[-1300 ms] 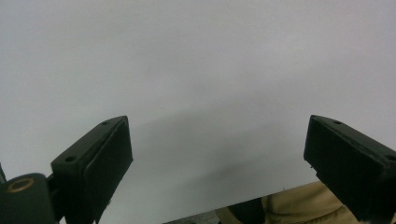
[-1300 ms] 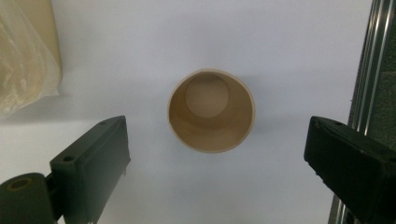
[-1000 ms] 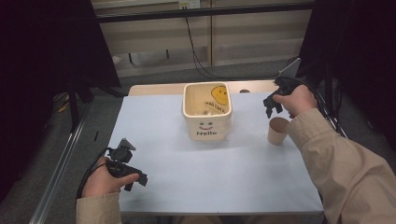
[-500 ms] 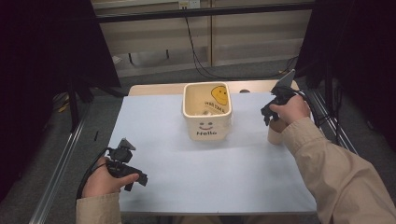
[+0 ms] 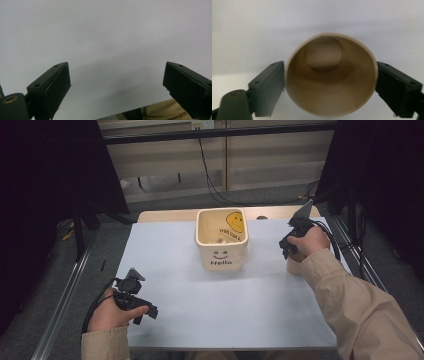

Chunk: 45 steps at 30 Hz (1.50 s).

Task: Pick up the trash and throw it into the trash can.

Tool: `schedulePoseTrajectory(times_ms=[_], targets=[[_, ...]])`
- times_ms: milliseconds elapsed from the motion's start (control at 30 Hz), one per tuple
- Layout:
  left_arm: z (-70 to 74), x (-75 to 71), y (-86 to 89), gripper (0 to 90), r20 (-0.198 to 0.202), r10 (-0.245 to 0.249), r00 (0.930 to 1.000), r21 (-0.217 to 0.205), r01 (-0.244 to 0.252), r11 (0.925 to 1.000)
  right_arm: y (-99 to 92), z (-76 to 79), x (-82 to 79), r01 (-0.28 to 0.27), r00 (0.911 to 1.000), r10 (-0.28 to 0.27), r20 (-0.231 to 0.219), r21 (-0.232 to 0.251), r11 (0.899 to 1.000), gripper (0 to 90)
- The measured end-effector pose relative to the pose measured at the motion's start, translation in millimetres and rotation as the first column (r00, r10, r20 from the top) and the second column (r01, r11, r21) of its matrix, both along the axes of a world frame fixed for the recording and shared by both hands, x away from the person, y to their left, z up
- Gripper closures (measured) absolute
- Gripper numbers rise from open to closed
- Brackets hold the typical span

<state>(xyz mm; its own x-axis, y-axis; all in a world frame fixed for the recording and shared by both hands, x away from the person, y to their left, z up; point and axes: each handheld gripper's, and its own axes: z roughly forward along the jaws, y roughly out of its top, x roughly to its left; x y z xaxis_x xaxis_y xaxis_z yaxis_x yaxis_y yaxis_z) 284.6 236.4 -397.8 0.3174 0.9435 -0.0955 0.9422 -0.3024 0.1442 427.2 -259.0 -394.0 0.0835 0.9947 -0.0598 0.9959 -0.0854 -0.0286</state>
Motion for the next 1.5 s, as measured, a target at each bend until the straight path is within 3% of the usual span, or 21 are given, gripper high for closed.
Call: schedulePoseTrajectory(times_ms=[267,500,700,767,833,1000,1167,1500], targets=[[1.0,-0.3,0.5,7.4,0.003,0.000,1.0000,-0.003,0.000,1.0000,-3.8,2.6,-0.4,0.022,0.9997,-0.022,-0.004,-0.001,1.000,19.0],[1.0,-0.1,-0.4,7.4,0.007,-0.006,1.0000,-0.004,0.006,1.0000,-8.2,18.5,-2.6,0.022,0.9997,-0.022,0.009,0.008,1.000,19.7],[0.8,-0.1,-1.3,7.4,0.017,-0.005,0.9998,-0.005,0.005,1.0000,-8.7,44.8,-4.4,0.021,0.9990,-0.021,0.039,0.016,1.000,19.8],[1.3,0.4,-0.9,7.4,0.008,-0.019,0.9998,-0.001,0.019,0.9998,-8.5,60.3,-4.3,0.017,0.9989,-0.017,0.044,0.015,1.000,19.9],[1.6,0.6,-1.2,7.4,0.003,-0.024,0.9997,-0.002,0.024,0.9997,-7.9,65.2,-4.2,0.013,0.9987,-0.014,0.048,0.019,1.000,19.9],[1.2,-0.1,-1.6,7.4,0.016,-0.005,0.9999,-0.011,0.005,0.9999,-2.7,91.9,-1.8,-0.005,0.9981,0.005,0.061,0.003,1.000,19.9],[2.2,0.1,0.1,7.4,0.001,-0.012,0.9999,-0.009,0.012,0.9999,5.2,114.8,1.2,-0.014,0.9969,0.015,0.077,-0.004,1.000,19.9],[3.0,0.0,2.5,7.4,0.008,-0.014,0.9999,-0.016,0.014,0.9998,16.5,151.6,9.1,-0.046,0.9947,0.049,0.091,-0.036,0.998,19.9]])
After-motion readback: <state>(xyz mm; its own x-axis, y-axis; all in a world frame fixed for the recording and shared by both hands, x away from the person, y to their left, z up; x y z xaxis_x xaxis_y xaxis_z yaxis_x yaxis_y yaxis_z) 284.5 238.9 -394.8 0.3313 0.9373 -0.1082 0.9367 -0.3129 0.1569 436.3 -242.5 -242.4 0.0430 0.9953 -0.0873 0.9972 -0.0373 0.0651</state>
